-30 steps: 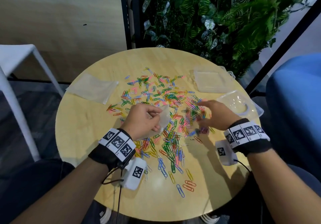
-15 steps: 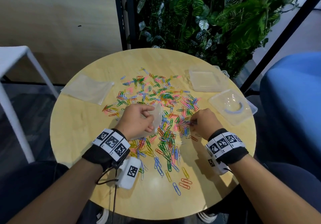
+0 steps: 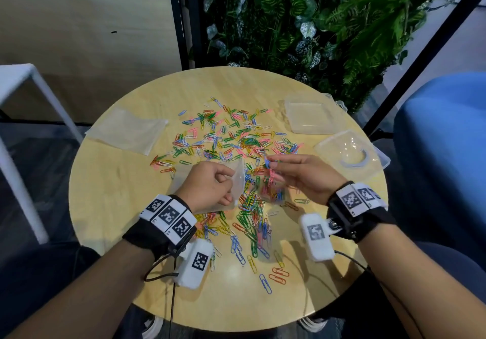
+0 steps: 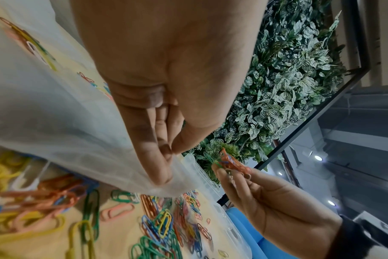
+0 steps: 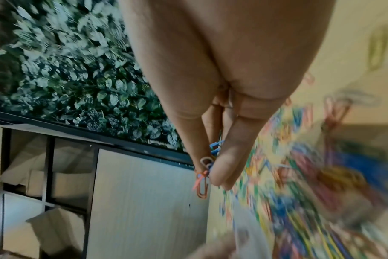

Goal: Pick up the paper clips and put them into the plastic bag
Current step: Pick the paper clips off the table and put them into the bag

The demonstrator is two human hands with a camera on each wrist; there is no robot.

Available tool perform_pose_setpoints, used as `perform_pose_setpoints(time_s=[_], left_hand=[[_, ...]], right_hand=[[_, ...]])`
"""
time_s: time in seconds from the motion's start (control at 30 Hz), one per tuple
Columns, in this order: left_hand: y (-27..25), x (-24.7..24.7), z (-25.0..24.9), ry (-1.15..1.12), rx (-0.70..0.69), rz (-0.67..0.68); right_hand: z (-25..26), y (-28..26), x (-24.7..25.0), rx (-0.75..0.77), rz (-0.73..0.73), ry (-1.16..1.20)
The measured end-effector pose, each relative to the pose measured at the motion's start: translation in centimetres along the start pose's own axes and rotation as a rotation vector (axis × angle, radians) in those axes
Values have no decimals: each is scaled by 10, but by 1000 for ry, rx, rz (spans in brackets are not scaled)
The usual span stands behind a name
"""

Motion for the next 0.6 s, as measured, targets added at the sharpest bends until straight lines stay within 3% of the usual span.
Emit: perform_pose_setpoints(time_s=[0.17, 0.4, 0.5, 0.6], left_hand=[[0, -2, -3, -16, -23, -14], [-6, -11, -6, 42, -92, -7], [-6, -8, -9, 44, -121, -33], [-7, -7, -14, 29, -138, -20]], right_hand=[[-23, 7, -33, -107, 68, 16], [-27, 15, -51, -110, 77, -35], [-25, 13, -47, -18, 23, -337], [-24, 14, -41, 192, -78, -812]])
Point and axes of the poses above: each hand's wrist, its own y-axis towards the middle knuckle, its own x-axis out of the back of the hand, z = x × y, the point moved 2 cm from there along y, towards the middle knuckle
